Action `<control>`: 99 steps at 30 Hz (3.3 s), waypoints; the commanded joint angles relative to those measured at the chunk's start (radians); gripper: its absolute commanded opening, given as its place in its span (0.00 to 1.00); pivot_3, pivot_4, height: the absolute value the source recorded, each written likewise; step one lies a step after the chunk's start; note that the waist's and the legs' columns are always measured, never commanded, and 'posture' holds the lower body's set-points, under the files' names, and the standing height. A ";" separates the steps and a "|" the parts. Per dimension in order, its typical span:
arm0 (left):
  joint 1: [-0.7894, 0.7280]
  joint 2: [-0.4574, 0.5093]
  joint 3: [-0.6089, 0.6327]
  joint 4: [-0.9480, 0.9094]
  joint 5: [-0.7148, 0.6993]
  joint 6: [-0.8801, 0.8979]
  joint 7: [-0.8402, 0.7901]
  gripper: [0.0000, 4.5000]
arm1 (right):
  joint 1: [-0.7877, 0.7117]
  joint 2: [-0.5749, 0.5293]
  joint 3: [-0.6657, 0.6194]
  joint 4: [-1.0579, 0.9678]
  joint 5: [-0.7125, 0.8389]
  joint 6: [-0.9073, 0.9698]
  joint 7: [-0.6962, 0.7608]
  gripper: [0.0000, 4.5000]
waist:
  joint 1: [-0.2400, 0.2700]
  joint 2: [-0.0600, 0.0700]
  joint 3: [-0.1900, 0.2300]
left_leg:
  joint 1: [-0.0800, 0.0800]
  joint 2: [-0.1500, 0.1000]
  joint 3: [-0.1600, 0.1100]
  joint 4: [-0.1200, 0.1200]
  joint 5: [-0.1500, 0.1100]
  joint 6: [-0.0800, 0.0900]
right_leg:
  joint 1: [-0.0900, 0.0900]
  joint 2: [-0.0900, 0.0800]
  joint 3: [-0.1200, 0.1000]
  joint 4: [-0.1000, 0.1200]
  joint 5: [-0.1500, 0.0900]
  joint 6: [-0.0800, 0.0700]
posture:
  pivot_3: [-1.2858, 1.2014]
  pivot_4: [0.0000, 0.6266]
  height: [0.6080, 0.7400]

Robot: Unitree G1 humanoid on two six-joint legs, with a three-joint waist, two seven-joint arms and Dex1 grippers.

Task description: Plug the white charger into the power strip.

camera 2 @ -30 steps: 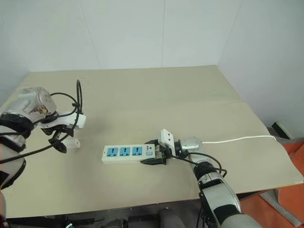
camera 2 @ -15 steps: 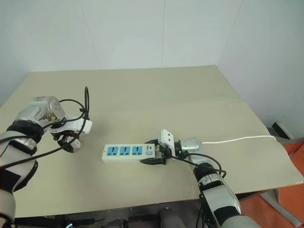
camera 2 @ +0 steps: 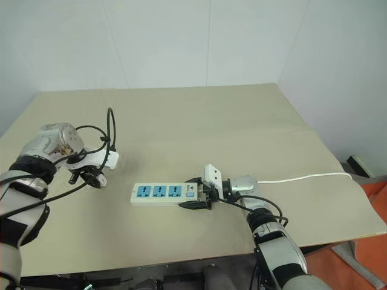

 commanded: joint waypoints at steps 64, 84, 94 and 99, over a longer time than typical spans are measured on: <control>0.584 -0.356 0.485 -0.667 -0.823 0.251 0.060 0.22 | 0.017 0.040 0.023 -0.007 -0.024 0.014 0.024 0.77 | -0.014 0.000 0.000 | 0.003 0.000 -0.002 0.000 0.000 0.000 | 0.004 0.000 -0.001 -0.001 0.001 0.000 | 0.52 0.24 1.00; 0.554 -0.374 0.496 -0.618 -0.812 0.218 0.085 0.22 | 0.019 0.035 0.020 -0.013 -0.020 0.029 0.026 0.77 | -0.014 0.000 0.000 | 0.003 0.000 -0.002 0.000 0.000 0.000 | 0.005 0.000 -0.001 -0.001 0.000 0.000 | 0.52 0.24 1.00; 0.545 -0.367 0.498 -0.597 -0.813 0.201 0.077 0.22 | 0.021 0.032 0.025 -0.014 -0.024 0.047 0.034 0.77 | -0.014 0.000 0.000 | 0.004 0.000 -0.002 0.000 0.000 0.000 | 0.007 0.000 -0.001 -0.002 0.000 0.000 | 0.52 0.24 1.00; 0.549 -0.365 0.498 -0.601 -0.813 0.202 0.074 0.22 | 0.019 0.033 0.024 -0.012 -0.025 0.046 0.032 0.77 | -0.014 0.000 0.000 | 0.004 0.000 -0.002 -0.001 0.000 0.001 | 0.007 0.000 -0.001 -0.002 0.000 0.000 | 0.52 0.24 1.00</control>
